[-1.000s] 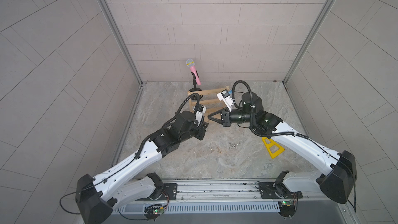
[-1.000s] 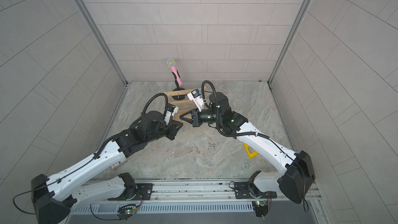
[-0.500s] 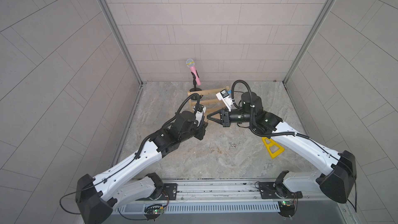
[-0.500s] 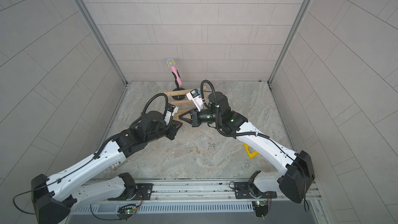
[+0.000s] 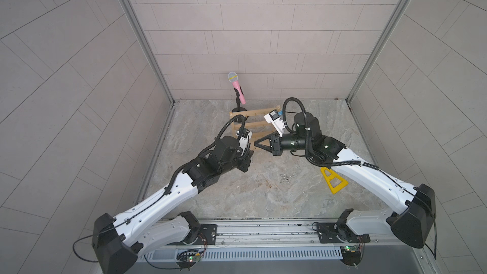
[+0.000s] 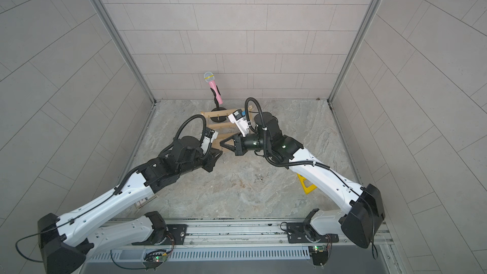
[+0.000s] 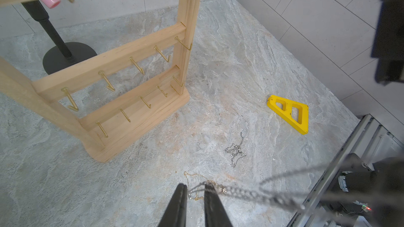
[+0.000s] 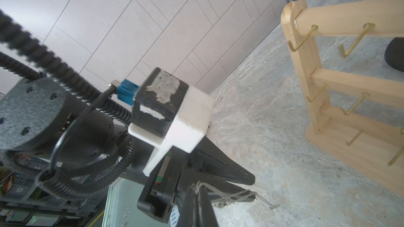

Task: Hang the necklace on the jewelry display stand
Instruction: Pick up the necklace from the center of the board.

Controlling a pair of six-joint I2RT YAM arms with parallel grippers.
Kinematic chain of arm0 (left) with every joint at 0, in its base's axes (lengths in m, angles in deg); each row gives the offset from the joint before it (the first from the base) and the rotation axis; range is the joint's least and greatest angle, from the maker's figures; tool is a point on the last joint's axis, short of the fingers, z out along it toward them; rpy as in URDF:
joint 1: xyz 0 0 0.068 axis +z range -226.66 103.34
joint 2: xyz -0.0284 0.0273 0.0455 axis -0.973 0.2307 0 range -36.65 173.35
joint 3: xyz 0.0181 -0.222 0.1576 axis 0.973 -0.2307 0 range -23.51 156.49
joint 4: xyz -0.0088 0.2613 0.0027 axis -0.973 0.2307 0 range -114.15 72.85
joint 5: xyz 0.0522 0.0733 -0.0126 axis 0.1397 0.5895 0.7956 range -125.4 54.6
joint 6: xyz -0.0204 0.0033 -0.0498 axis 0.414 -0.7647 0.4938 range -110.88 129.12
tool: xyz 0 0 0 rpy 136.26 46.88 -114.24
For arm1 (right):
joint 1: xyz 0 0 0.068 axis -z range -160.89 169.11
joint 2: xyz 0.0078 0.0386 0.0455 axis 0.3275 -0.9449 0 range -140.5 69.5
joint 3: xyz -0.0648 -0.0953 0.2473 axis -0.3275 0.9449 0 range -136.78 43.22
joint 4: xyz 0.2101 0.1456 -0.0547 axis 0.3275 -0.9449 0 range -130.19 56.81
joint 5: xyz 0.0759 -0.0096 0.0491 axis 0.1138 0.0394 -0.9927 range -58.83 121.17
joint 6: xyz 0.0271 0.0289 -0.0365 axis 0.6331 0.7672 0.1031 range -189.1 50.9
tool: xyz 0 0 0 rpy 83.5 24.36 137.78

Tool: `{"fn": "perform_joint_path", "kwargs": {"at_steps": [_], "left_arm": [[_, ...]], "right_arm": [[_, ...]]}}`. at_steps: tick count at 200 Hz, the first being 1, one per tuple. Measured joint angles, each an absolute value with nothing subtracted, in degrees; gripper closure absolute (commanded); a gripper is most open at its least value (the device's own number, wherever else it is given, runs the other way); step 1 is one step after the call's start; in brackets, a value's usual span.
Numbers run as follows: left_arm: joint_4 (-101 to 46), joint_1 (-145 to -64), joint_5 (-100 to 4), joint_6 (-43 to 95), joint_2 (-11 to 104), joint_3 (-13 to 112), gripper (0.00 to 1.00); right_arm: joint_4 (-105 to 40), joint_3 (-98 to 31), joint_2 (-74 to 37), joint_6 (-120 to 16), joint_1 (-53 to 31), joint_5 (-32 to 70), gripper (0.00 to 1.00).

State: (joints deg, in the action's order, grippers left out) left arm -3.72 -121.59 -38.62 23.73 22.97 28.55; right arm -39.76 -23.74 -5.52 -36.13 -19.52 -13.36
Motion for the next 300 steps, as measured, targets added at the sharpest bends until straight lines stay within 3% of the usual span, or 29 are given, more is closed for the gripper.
{"fn": "perform_joint_path", "kwargs": {"at_steps": [300], "left_arm": [[3.3,-121.7,-39.7,19.9,21.8,35.1,0.75]], "right_arm": [[-38.4,-23.7,-6.1,-35.6,-19.6,-13.9,1.00]]}}
